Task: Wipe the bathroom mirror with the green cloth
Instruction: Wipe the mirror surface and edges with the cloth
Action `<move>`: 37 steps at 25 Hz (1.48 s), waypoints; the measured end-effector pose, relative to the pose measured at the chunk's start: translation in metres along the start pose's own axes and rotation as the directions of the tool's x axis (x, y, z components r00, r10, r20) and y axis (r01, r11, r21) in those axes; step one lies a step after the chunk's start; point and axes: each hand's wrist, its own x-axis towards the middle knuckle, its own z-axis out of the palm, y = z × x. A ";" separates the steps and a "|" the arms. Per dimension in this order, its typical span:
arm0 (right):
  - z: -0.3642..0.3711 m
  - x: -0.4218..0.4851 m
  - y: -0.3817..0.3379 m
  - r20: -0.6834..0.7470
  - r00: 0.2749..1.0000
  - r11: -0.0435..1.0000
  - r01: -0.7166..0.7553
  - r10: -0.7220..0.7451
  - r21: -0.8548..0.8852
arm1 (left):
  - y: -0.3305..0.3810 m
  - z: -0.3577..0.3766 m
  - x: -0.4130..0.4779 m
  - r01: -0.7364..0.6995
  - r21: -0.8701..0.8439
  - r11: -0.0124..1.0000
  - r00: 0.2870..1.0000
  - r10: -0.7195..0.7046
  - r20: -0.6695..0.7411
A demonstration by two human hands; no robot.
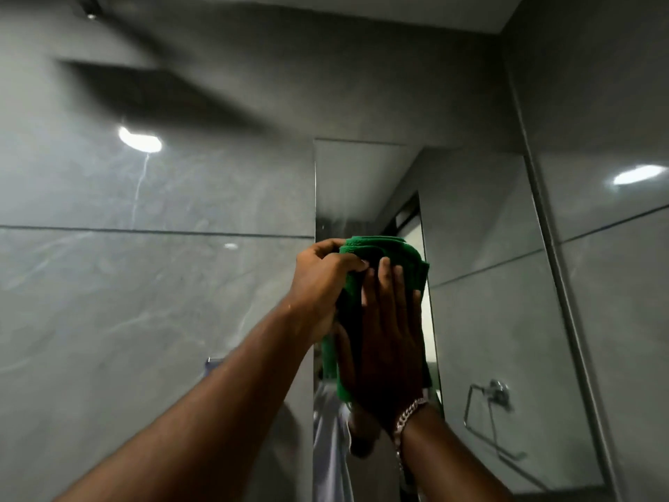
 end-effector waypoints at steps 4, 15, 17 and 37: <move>0.019 0.078 0.050 -0.018 0.970 0.951 0.236 -0.244 -0.200 | 0.037 -0.007 0.053 -0.206 0.131 0.970 0.978 0.200 0.060; 0.076 0.233 0.096 0.337 0.876 0.868 0.435 -0.346 -0.239 | 0.070 -0.057 0.162 -0.461 0.826 0.324 0.770 0.609 0.190; 0.087 0.238 0.106 0.377 0.856 0.882 0.439 -0.354 -0.169 | 0.047 -0.084 0.170 -0.380 0.925 -0.011 0.747 0.586 0.314; 0.098 0.287 0.116 0.299 0.890 0.904 0.400 -0.343 -0.154 | 0.005 -0.116 0.203 -0.267 0.903 -0.335 0.707 0.569 0.420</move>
